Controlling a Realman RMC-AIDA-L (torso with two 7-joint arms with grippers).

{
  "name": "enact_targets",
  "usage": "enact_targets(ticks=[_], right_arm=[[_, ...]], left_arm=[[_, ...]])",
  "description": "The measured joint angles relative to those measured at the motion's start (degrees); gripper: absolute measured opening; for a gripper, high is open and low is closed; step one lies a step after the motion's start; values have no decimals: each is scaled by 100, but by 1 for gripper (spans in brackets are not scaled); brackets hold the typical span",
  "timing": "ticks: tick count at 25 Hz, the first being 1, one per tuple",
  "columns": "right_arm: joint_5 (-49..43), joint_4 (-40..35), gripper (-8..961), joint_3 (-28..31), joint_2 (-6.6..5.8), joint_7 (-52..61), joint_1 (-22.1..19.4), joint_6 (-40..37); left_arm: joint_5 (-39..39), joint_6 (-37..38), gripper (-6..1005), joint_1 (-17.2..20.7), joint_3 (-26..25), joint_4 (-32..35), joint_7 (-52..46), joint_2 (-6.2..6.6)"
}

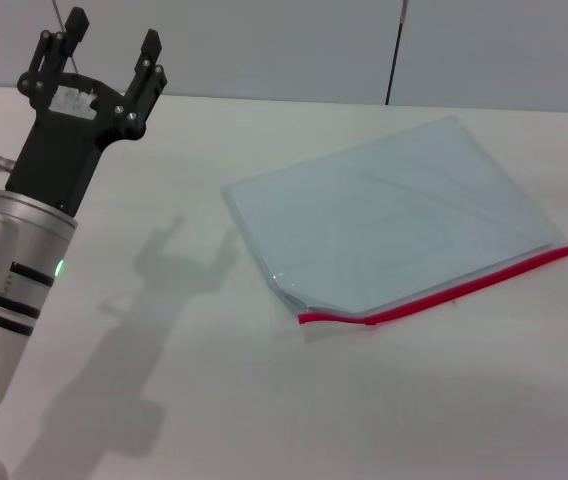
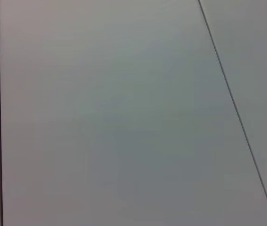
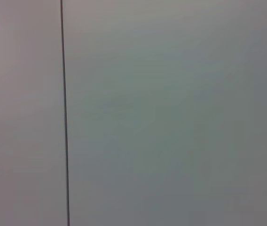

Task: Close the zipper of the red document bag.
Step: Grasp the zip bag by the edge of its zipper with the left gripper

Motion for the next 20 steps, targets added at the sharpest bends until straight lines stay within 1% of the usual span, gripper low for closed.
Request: enact_targets(ticks=[20], right_arm=[[0,0,852,0,0,0,0,0]], left_arm=[[-59,49,742,0,0,17,-5,1]])
